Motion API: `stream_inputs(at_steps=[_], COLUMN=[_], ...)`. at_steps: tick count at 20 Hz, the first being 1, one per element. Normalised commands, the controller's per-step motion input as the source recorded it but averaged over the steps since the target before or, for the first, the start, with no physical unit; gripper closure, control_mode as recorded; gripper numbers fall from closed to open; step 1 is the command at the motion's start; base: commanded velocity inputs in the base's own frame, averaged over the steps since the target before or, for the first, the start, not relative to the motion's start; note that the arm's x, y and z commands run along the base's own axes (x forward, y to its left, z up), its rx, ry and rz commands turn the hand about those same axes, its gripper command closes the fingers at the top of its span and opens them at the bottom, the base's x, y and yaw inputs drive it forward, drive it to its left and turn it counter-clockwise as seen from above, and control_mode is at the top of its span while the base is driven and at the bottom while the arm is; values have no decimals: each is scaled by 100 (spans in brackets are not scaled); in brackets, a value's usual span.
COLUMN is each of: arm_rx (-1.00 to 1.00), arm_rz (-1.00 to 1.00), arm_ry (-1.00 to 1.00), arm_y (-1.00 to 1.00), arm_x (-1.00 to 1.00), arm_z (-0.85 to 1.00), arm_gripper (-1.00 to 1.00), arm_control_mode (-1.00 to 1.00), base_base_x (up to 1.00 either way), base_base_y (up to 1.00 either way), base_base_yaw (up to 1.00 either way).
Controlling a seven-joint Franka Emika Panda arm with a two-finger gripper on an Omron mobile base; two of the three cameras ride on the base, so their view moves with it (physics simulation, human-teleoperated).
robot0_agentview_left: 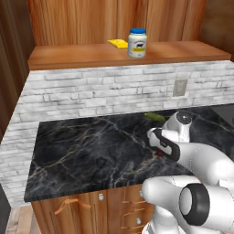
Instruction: Pick the condiment bottle and mayonnaise from the counter and place them in the cabinet.
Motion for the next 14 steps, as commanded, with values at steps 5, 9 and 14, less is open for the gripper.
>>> stream_inputs(at_steps=[5, 9, 14], arm_rx=[0, 0, -2], arm_rz=[0, 0, 0], arm_ry=[0, 0, -5], arm_y=[-7, 0, 0], arm_x=[0, 0, -1], arm_z=[1, 28, 60], arm_gripper=[100, 100, 100], arm_control_mode=[-100, -100, -100], base_base_x=[0, 0, 0], base_base_y=[0, 0, 0], base_base_yaw=[0, 0, 0])
